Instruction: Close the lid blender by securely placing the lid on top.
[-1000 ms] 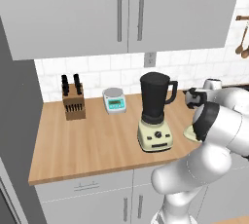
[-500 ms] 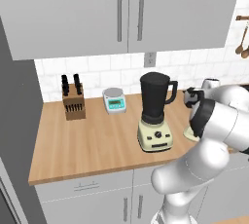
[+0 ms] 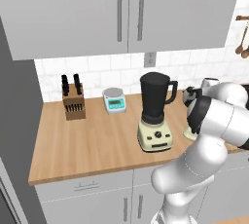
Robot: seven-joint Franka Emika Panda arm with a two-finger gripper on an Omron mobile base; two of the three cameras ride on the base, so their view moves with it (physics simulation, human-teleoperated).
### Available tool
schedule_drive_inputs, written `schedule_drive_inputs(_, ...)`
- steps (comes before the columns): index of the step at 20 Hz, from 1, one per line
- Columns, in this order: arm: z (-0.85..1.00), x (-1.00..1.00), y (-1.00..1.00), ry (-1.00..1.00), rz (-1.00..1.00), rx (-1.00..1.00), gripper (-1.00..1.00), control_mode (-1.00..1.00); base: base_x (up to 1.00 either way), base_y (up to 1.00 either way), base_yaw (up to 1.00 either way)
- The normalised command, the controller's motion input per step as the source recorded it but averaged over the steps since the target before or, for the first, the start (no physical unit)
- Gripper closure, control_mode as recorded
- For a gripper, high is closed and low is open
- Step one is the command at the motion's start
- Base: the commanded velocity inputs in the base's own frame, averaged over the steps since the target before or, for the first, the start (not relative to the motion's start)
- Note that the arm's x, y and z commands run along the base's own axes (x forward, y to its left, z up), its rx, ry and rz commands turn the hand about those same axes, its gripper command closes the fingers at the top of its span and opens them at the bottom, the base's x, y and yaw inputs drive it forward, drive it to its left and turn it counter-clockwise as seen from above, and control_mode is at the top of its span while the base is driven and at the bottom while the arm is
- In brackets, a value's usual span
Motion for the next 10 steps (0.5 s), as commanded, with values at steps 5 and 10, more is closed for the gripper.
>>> schedule_drive_inputs(5, 0.00, 0.17, -0.04, 0.00, 0.00, 0.00, -1.00, -1.00, 0.00, 0.00, 0.00)
schedule_drive_inputs(10, -0.10, 0.08, -0.04, 0.00, 0.00, -0.03, -1.00, -1.00, 0.00, 0.00, 0.00)
